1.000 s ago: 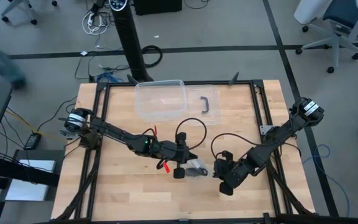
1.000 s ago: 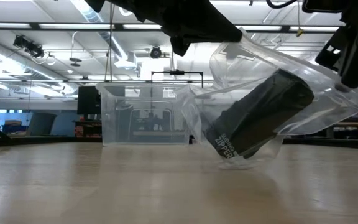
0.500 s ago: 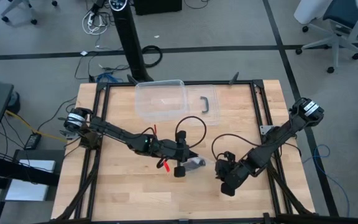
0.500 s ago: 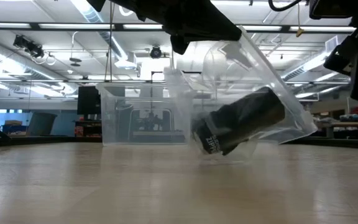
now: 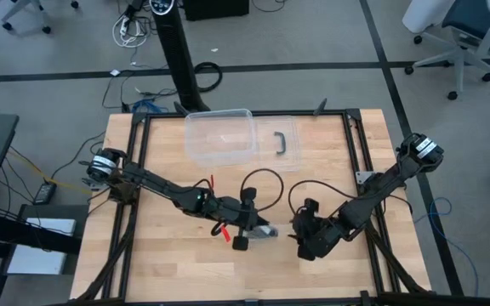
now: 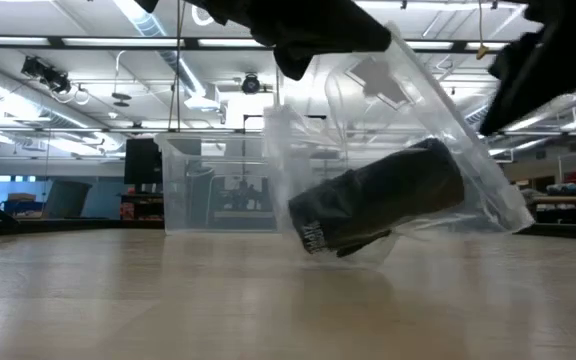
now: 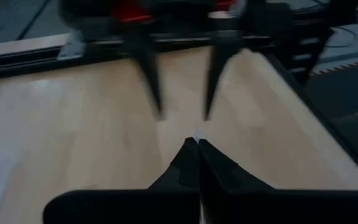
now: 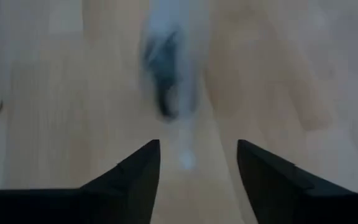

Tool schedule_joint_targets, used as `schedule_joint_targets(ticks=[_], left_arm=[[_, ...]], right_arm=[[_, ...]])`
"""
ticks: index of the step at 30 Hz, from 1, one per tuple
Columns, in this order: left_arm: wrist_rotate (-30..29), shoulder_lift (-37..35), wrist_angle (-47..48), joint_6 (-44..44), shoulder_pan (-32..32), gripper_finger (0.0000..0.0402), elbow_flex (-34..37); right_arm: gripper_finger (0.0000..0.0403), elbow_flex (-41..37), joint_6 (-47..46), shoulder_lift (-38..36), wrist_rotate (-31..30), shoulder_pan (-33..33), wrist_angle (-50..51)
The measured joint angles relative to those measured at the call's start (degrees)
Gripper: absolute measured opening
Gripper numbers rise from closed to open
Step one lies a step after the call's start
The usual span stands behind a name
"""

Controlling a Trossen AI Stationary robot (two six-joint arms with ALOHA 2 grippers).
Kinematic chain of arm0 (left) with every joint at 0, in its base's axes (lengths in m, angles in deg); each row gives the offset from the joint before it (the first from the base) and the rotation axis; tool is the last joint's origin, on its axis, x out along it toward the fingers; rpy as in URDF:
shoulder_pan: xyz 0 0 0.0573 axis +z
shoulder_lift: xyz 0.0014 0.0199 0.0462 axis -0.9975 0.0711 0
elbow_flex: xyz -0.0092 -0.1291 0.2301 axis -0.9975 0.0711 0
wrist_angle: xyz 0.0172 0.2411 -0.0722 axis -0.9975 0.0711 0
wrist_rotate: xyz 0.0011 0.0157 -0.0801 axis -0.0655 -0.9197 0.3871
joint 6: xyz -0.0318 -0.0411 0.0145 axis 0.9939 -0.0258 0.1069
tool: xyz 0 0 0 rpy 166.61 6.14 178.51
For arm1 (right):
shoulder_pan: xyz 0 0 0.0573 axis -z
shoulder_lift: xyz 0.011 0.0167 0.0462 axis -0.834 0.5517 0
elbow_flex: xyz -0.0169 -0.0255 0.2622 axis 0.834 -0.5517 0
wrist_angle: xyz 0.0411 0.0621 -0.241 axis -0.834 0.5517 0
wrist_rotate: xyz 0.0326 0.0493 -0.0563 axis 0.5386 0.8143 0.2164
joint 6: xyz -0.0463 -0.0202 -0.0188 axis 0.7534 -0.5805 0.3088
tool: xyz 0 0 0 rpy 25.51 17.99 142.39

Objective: Roll bandage
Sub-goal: Put the transparent zip bag into the transparent bin

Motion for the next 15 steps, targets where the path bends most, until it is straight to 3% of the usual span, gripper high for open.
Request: schedule_joint_targets(ticks=[4,9,12,15], left_arm=[[0.21,0.02,0.1,-0.2,-0.74,0.0,0.02],[-0.17,0.07,-0.66,-1.03,-0.77,0.0,0.07],[-0.37,-0.14,-0.91,-1.2,-0.88,0.0,0.07],[-0.69,-1.04,-0.53,-1.74,-1.33,0.0,0.11]], right_arm=[[0.023,0.02,5.65,-0.06,-1.21,1.92,-7.38],[0.0224,0.04,13.02,0.01,3.07,4.94,-17.84],[0.0183,0.04,13.59,0.03,2.15,6.62,-17.35],[0.0093,-0.06,14.92,0.05,0.82,7.16,-16.97]])
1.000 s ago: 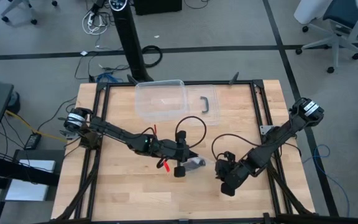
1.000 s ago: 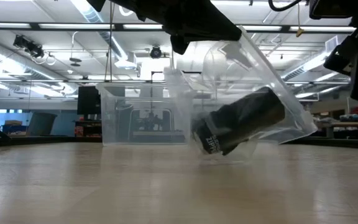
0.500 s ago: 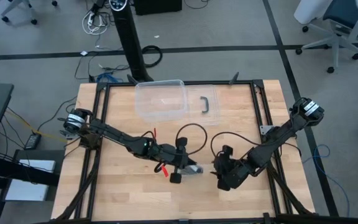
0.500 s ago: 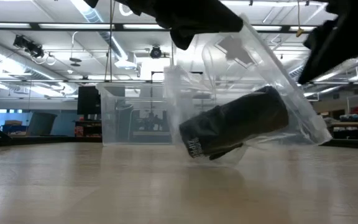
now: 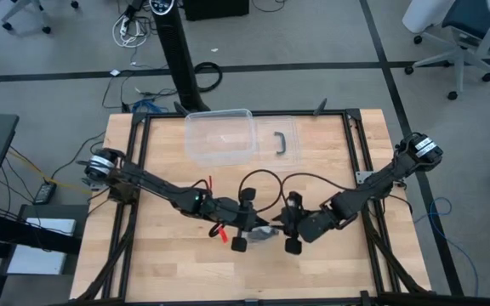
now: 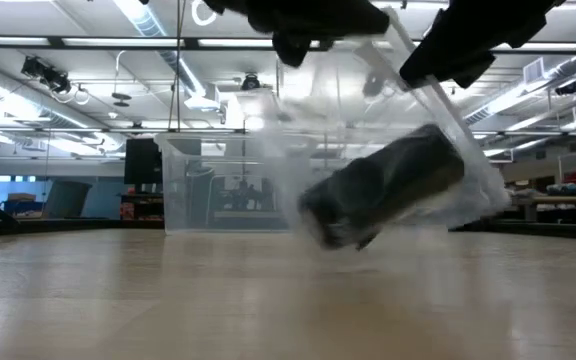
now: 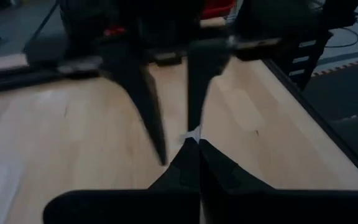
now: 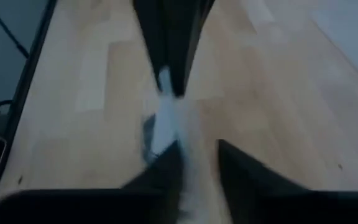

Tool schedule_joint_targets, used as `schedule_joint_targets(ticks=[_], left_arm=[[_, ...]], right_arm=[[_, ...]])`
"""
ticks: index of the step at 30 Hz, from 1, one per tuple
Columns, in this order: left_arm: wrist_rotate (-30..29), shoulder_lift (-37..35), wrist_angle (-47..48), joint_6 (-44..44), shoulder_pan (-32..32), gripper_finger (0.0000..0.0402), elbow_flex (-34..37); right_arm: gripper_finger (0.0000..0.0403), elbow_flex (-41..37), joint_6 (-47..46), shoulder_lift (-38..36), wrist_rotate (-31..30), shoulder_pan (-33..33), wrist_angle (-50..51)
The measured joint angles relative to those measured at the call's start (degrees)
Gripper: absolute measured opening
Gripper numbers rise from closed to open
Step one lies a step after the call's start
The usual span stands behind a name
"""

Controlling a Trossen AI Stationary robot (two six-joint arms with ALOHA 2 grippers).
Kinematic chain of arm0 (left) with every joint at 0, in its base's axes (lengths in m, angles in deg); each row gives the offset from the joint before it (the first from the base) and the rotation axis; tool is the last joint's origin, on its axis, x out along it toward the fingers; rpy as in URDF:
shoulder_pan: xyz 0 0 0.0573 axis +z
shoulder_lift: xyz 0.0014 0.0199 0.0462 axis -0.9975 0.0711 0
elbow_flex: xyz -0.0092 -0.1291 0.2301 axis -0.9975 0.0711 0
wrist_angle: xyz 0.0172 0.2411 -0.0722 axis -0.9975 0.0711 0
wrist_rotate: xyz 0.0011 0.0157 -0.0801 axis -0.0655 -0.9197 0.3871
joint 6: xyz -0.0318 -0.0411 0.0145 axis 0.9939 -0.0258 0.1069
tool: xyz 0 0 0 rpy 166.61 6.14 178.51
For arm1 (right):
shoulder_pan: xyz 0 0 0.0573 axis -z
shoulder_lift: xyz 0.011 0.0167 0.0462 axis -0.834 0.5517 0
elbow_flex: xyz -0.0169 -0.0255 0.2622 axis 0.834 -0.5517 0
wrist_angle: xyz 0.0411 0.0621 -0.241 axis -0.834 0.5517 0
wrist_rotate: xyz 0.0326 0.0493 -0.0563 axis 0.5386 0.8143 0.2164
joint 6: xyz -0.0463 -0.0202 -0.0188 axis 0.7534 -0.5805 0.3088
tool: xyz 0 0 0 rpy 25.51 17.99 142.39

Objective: Roll bandage
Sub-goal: Put the transparent zip bag into the transparent bin

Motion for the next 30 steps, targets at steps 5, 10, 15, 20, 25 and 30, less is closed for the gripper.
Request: schedule_joint_targets(ticks=[5,10,15,20,25,30], left_arm=[[-2.12,-2.21,0.17,-1.29,-1.15,0.0,0.05],[-5.94,-3.88,2.35,-0.94,-2.12,0.0001,0.07],[-10.81,-6.18,4.63,0.04,-3.74,0.0001,0.07],[-11.45,-7.13,6.41,0.8,-4.9,0.0008,0.07],[-8.98,-7.66,6.4,4.7,-5.1,0.0057,-0.17],[-9.12,-8.02,7.26,4.87,-5.72,0.0119,-0.76]], right_arm=[[0.0009,-0.59,2.8,0.02,1.55,0.74,-2.17],[0.0003,-0.57,4.73,-0.04,1.6,0.79,-3.26],[0.0002,-0.43,6.87,-0.17,1.48,0.75,-5.62],[0.0001,-0.46,9.14,-0.17,2.74,0.89,-7.57],[0.0001,-0.87,10.49,0.1,4.74,1.37,-7.35],[0.0,-0.77,11.91,-0.07,4.76,2.17,-7.99]])
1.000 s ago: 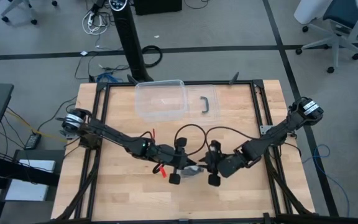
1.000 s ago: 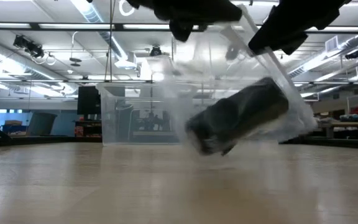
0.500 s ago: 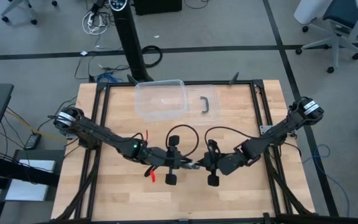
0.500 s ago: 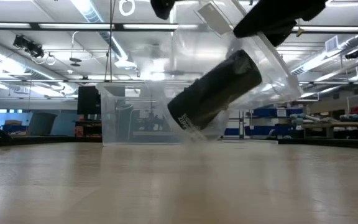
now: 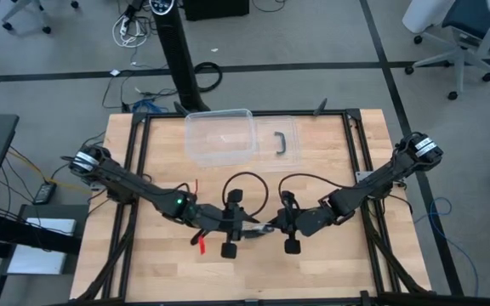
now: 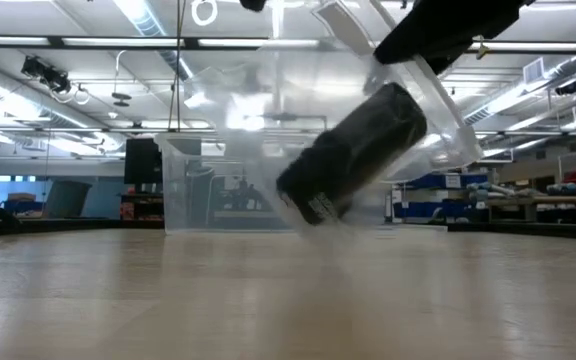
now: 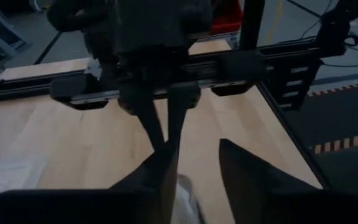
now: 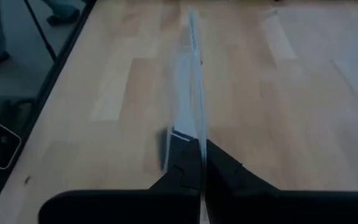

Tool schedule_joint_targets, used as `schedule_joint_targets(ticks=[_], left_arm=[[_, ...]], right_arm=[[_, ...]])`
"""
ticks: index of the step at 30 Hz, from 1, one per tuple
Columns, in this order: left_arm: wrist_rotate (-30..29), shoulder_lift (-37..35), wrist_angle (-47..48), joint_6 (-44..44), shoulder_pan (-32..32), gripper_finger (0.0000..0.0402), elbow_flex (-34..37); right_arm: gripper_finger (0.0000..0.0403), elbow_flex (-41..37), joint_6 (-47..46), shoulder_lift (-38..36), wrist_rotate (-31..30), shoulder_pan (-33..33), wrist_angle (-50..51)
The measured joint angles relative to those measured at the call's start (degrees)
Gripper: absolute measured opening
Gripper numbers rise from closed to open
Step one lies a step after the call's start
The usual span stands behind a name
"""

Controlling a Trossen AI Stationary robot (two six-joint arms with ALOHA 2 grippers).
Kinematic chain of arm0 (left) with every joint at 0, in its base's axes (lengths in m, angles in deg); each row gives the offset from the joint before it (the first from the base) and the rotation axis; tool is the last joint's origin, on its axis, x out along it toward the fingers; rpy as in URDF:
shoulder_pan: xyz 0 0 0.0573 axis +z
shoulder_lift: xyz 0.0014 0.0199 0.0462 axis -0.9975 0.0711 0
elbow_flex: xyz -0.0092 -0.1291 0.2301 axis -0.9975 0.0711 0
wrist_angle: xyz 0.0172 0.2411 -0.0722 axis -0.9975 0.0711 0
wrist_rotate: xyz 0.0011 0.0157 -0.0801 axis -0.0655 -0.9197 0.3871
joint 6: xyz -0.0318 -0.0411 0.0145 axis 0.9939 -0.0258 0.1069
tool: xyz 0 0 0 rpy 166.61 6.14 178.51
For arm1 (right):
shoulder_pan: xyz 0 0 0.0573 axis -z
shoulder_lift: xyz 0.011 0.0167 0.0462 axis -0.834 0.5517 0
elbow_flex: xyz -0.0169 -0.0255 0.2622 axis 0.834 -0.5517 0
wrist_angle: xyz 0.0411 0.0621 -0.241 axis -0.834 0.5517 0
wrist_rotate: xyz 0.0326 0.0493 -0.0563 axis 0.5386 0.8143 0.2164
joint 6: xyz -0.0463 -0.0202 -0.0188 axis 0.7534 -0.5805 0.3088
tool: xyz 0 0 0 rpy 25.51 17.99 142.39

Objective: Roll bandage
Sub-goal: Put the transparent zip bag into the transparent bin

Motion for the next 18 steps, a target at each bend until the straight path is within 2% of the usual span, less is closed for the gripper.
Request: schedule_joint_targets(ticks=[2,4,8,10,14,18], left_arm=[[-1.03,-1.38,2.96,-0.54,-0.75,0.0138,-1.05],[-4.52,-3.71,6.07,-1.96,-2.03,0.0148,-1.42],[-19.12,-7.94,13.83,-4.22,-6.58,0.0152,-1.47],[-23.92,-9.03,16.77,-3.18,-8.59,0.0152,-1.47],[-25.7,-9.68,16.72,-1.52,-11.42,0.0152,-0.04],[-28.64,-9.68,13.81,-0.44,-12.45,0.0152,4.67]], right_arm=[[0.0,0.0,0.8,-0.52,0.05,0.17,-0.14],[0.0,0.0,1.59,-1.42,0.08,0.49,0.19],[0.0,0.0,3.54,-4.05,-0.04,1.81,0.29],[0.0,0.0,5.09,-5.48,-0.06,3.09,-0.08],[0.0,0.02,8.78,-7.78,-0.06,7.74,-3.47],[0.0,0.07,14.66,-9.17,3.24,13.89,-11.44]])
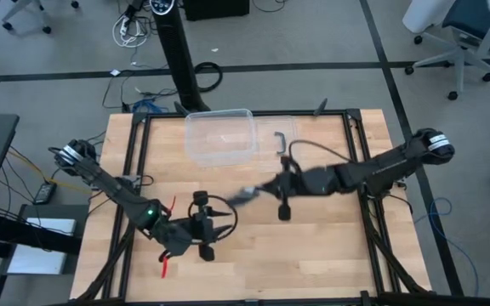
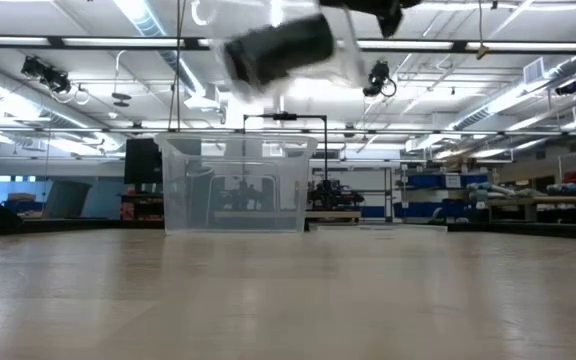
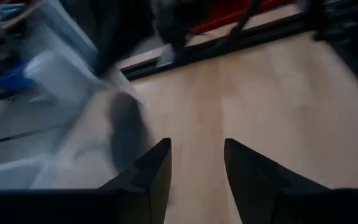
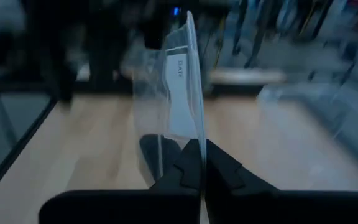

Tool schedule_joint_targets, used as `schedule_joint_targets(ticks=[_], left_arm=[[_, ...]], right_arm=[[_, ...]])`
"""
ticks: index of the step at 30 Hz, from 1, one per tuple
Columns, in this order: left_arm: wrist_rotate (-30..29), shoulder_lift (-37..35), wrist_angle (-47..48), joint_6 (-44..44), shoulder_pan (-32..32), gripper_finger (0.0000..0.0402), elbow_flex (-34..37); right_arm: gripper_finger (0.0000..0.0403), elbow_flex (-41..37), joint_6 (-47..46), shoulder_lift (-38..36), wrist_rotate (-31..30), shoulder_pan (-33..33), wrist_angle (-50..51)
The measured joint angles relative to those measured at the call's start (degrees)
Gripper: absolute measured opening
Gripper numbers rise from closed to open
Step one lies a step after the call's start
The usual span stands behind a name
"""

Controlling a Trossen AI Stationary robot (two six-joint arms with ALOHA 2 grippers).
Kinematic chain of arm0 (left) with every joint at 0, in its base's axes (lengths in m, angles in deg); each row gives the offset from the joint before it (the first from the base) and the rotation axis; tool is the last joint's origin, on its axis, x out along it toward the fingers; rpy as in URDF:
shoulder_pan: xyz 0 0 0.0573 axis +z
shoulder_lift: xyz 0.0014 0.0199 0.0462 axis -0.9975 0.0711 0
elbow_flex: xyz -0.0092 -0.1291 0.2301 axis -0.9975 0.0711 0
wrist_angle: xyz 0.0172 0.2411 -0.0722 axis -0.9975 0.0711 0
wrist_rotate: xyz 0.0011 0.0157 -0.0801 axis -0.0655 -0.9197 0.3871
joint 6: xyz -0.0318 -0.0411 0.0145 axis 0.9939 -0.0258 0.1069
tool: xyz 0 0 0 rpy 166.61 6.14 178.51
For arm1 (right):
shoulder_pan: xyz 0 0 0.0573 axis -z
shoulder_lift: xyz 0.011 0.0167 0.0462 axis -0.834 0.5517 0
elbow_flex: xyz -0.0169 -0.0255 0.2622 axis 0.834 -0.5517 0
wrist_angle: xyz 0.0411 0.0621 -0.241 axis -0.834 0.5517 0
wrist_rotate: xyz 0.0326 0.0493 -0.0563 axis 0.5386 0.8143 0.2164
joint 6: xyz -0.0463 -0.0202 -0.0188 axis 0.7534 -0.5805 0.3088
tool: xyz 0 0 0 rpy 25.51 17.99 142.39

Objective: Roll bandage
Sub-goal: Put the transparent zip bag into the transparent bin

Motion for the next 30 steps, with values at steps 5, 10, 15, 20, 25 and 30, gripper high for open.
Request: schedule_joint_targets(ticks=[5,10,15,20,25,30], left_arm=[[-4.19,-2.47,-11.35,-0.44,-1.61,0.0152,8.38],[-3.77,-6.85,-31.62,-4.73,-3.11,0.0138,20.54],[1.5,-12.34,-49.46,-5.03,-3.1,0.0119,32.48],[2.63,-16.7,-56.9,-2.35,-3.09,0.0103,40.2],[2.67,-17.95,-58.4,-2.13,-3.09,0.0093,42.46],[3.51,-17.99,-58.43,-2.44,-3.09,0.0092,42.41]], right_arm=[[0.0,2.68,5.94,0.03,3.9,9.48,-5.6],[0.0,9.69,8.7,4.58,11.78,20.47,-5.79],[0.0,17.87,5.56,12.68,23.46,31.64,0.3],[0.0,24.52,1.4,22.47,32.49,39.48,7.07],[0.0,29.16,-5.24,32.09,44.5,44.24,13.95],[0.0,30.34,-12.79,37.45,60.09,45.67,12.39]])
